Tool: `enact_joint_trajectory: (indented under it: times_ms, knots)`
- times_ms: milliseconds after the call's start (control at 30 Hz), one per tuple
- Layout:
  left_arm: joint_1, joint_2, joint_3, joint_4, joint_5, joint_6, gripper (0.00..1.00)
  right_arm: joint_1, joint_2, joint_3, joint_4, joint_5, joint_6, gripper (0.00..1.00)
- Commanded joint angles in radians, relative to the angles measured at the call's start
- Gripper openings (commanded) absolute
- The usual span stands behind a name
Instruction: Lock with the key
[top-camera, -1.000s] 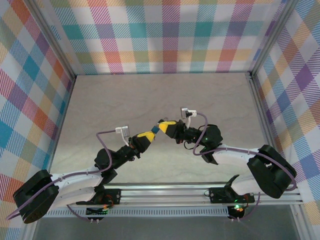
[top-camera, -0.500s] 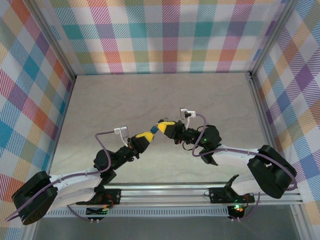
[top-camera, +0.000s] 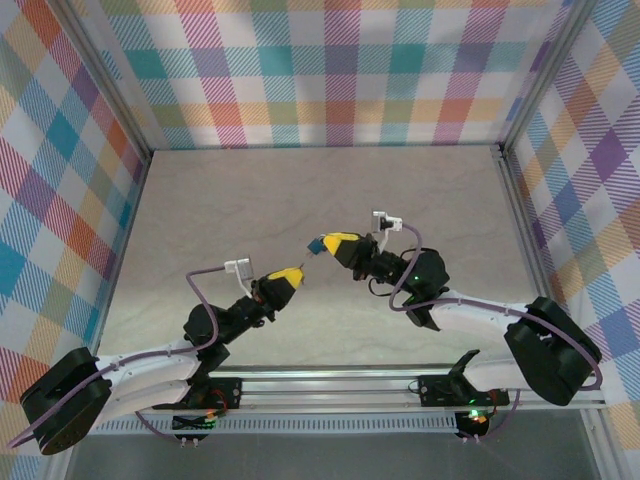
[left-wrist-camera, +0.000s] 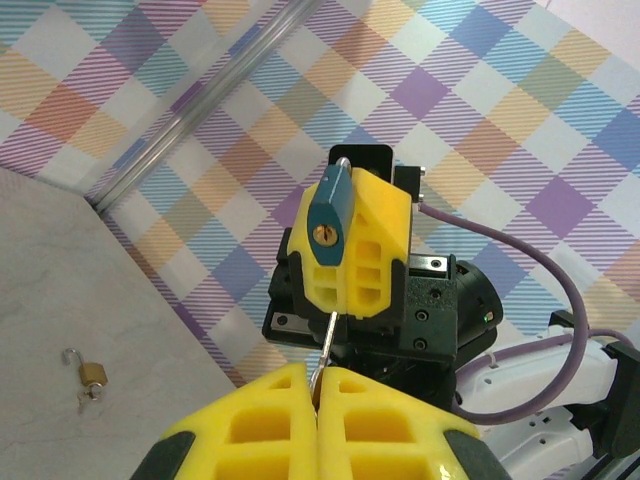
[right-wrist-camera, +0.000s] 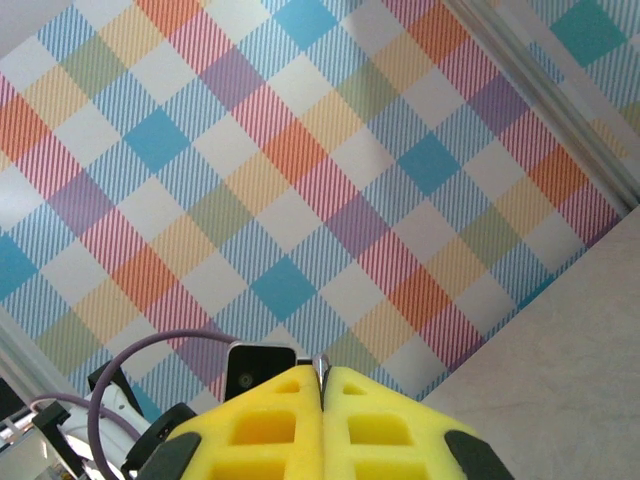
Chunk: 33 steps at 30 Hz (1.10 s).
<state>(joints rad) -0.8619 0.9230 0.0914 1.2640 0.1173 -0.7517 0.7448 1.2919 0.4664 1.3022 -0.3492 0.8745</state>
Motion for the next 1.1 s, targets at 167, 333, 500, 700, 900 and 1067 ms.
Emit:
enact_joint_trajectory:
  times_ms: [167, 333, 500, 700, 900, 1067]
  knots:
    - [-0.01, -0.095, -0.034, -0.11, -0.091, 0.041, 0.0, -0.04, -0.1, 0.035, -0.17, 0.033, -0.057, 0.0]
    - [-0.008, -0.271, 0.033, -0.603, -0.276, 0.143, 0.0, -0.045, -0.196, 0.045, -0.411, 0.01, -0.142, 0.0]
    - [0.01, -0.396, 0.074, -0.951, -0.53, 0.186, 0.0, -0.043, -0.233, 0.056, -0.577, -0.035, -0.185, 0.0]
    - [0.018, -0.314, 0.156, -1.183, -0.664, 0.213, 0.0, -0.042, -0.216, 0.044, -0.622, -0.086, -0.187, 0.0]
    - [0.022, -0.085, 0.252, -1.282, -0.738, 0.215, 0.0, -0.041, -0.202, 0.043, -0.638, -0.132, -0.186, 0.0]
    - [0.046, 0.056, 0.299, -1.289, -0.744, 0.232, 0.0, -0.039, -0.226, 0.03, -0.643, -0.143, -0.192, 0.0]
